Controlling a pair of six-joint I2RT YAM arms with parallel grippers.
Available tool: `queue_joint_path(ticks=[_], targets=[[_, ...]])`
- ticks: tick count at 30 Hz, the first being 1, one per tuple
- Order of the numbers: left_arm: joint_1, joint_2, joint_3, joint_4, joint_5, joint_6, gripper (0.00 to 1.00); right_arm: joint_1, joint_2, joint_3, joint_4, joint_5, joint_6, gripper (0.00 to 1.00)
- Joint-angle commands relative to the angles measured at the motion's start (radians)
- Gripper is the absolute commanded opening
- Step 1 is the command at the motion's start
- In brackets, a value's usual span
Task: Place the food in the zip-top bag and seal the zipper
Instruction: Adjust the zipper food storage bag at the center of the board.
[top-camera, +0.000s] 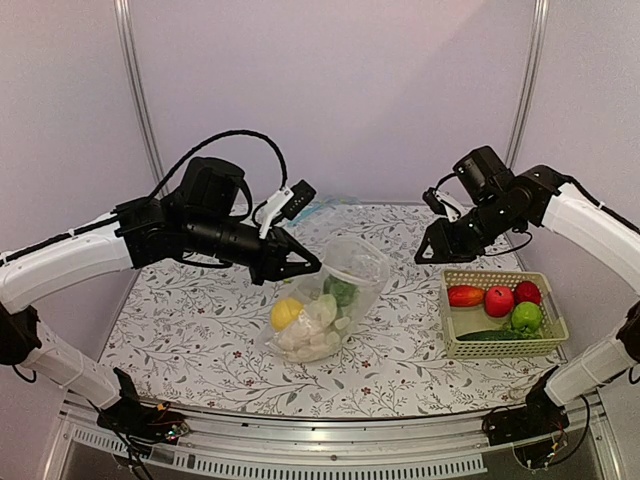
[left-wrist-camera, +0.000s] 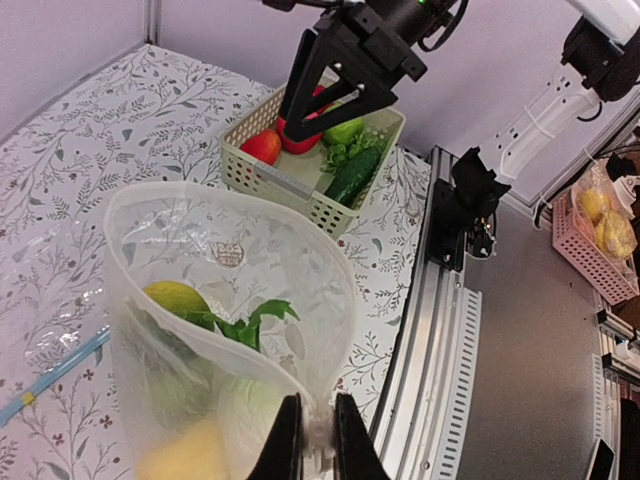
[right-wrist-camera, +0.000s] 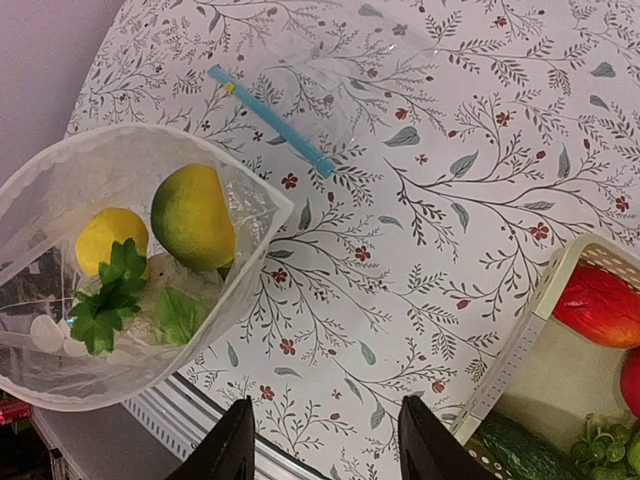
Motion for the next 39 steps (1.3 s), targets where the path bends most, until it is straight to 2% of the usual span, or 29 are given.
queue_joint_path(ticks=[1, 5, 20, 22, 25, 31, 32, 39], targets=[[0.012, 0.007, 0.008, 0.027, 0.016, 0.011, 0.0, 0.021, 0.065, 0.016, 0.123, -0.016, 0.066, 0.52], [0.013, 0.009, 0.008, 0.027, 0.019, 0.008, 0.0, 0.047, 0.139, 0.05, 0.149, 0.003, 0.09, 0.59], [0.014, 0.009, -0.001, 0.034, 0.017, 0.002, 0.0, 0.066, 0.32, 0.077, 0.299, -0.064, 0.17, 0.59], [0.014, 0.008, -0.003, 0.035, 0.017, 0.001, 0.0, 0.066, 0.347, 0.073, 0.302, -0.059, 0.173, 0.55], [0.014, 0.007, -0.005, 0.034, 0.016, -0.001, 0.0, 0.066, 0.37, 0.068, 0.312, -0.067, 0.178, 0.43], [0.014, 0.0, -0.009, 0.013, -0.024, 0.01, 0.0, 0.065, 0.369, 0.086, 0.316, -0.06, 0.205, 0.03], [0.014, -0.005, -0.006, 0.0, -0.04, 0.018, 0.0, 0.066, 0.356, 0.094, 0.305, -0.052, 0.208, 0.0], [0.043, -0.075, -0.038, -0.026, -0.104, 0.023, 0.0, 0.067, 0.187, 0.219, 0.11, 0.068, 0.178, 0.0]])
